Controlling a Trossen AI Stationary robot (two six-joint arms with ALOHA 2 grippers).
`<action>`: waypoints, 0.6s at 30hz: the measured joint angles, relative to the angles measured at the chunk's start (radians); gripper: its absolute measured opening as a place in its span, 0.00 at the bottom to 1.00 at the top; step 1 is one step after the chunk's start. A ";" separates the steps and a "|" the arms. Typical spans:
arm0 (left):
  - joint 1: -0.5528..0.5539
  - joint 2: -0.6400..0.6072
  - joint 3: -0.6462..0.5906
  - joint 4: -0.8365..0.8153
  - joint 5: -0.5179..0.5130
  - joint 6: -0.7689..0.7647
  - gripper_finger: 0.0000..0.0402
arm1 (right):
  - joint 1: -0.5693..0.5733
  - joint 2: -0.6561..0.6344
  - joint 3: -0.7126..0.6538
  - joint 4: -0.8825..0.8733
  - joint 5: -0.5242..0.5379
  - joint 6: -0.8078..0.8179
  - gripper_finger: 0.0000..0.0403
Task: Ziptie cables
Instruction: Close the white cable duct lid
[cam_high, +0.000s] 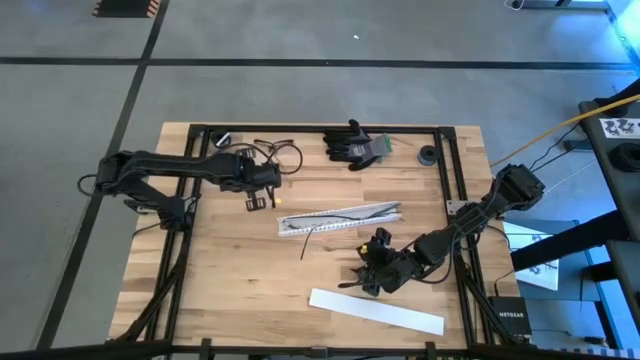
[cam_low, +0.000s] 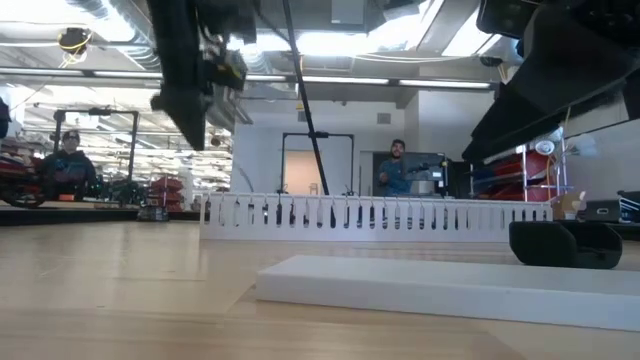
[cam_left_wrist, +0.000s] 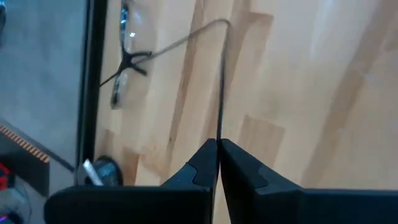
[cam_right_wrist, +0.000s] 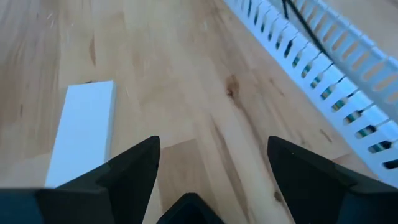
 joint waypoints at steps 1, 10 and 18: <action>0.017 0.000 -0.028 0.049 0.008 0.016 0.02 | 0.000 0.000 0.000 -0.001 0.006 -0.002 0.71; 0.145 0.001 -0.102 0.173 0.227 0.063 0.27 | 0.000 0.000 0.000 0.001 0.045 -0.024 0.71; 0.137 0.001 -0.068 0.238 0.466 0.015 0.50 | -0.008 0.000 0.000 0.002 0.088 -0.053 0.71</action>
